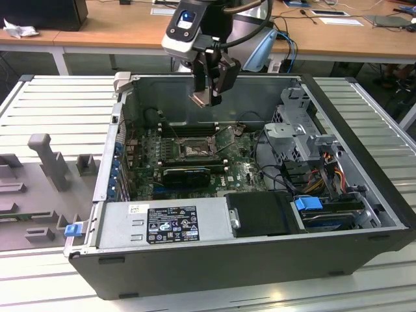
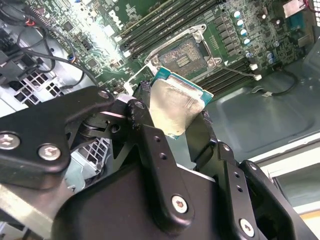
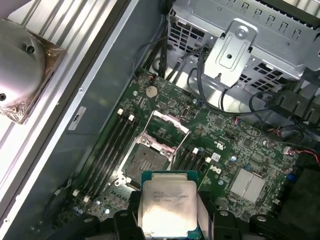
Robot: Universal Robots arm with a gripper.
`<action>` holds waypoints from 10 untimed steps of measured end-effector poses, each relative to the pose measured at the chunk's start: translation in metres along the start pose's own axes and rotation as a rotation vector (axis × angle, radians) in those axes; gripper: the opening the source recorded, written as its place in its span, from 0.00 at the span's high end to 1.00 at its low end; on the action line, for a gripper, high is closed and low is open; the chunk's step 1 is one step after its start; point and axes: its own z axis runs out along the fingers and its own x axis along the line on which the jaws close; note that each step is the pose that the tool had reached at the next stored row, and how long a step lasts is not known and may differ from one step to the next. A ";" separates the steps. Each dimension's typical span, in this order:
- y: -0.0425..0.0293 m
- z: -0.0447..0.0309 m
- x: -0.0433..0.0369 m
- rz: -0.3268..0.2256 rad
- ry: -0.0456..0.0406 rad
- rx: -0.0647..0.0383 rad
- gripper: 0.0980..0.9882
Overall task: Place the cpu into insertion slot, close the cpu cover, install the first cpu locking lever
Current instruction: 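Place the cpu into insertion slot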
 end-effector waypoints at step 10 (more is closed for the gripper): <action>-0.0001 0.0011 0.0000 0.086 -0.0075 -0.002 0.52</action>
